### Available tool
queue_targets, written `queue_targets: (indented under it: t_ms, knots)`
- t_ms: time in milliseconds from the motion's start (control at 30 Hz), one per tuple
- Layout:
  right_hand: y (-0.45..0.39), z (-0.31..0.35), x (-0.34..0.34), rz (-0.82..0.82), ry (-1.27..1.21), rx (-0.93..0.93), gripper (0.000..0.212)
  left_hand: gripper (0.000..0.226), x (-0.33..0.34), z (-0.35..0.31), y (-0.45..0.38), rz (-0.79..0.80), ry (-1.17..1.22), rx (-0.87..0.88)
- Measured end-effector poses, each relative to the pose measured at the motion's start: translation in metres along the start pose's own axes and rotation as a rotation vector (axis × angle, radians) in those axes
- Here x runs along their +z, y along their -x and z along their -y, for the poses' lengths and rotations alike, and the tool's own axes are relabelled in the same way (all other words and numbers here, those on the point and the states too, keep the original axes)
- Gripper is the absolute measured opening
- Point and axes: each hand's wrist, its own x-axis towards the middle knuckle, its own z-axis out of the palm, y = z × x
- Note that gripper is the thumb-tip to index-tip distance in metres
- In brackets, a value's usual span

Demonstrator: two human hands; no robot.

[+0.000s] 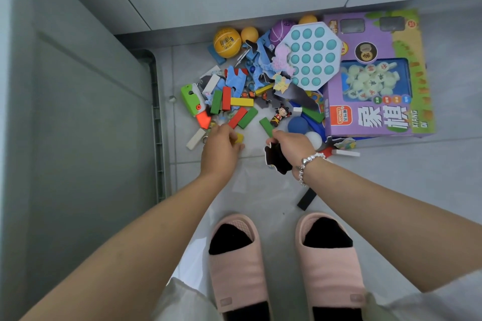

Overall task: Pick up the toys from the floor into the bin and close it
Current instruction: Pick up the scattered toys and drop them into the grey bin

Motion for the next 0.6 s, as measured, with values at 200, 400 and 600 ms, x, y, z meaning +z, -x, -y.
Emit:
queue_targets:
  t_ms: [200, 400, 600]
  knots:
    - [-0.003, 0.003, 0.003, 0.000, -0.073, 0.028, 0.039, 0.029, -0.007, -0.002, 0.001, -0.084, 0.335, -0.162]
    - [-0.003, 0.008, 0.007, 0.003, -0.137, 0.018, 0.037, 0.014, -0.019, -0.004, -0.007, -0.228, 0.240, -0.126]
    - [-0.004, 0.014, 0.009, 0.013, -0.060, -0.030, 0.039, 0.029, -0.026, -0.007, -0.018, -0.187, 0.150, -0.191]
